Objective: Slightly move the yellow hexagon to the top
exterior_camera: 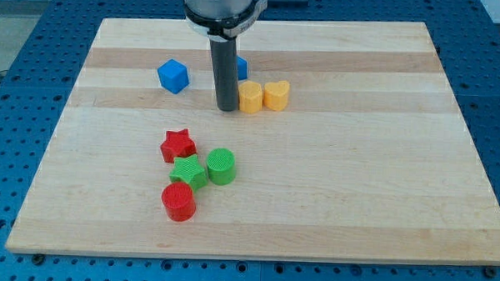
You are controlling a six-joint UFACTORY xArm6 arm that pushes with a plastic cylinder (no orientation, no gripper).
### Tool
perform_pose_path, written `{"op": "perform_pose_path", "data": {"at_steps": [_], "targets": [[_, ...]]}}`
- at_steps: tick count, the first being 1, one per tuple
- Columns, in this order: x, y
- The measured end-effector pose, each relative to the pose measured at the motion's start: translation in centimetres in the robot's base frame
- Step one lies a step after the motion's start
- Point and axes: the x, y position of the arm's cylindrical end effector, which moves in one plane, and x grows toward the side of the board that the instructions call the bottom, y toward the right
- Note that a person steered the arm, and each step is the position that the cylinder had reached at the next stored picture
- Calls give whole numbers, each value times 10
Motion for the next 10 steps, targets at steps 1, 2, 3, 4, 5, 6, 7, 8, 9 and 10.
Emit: {"op": "perform_pose_path", "data": {"at_steps": [1, 2, 3, 4, 5, 6, 7, 8, 9, 10], "targets": [[23, -17], [39, -11], [42, 10], [42, 31], [42, 31], [37, 31], [34, 31], [34, 31], [28, 31], [24, 31]]}}
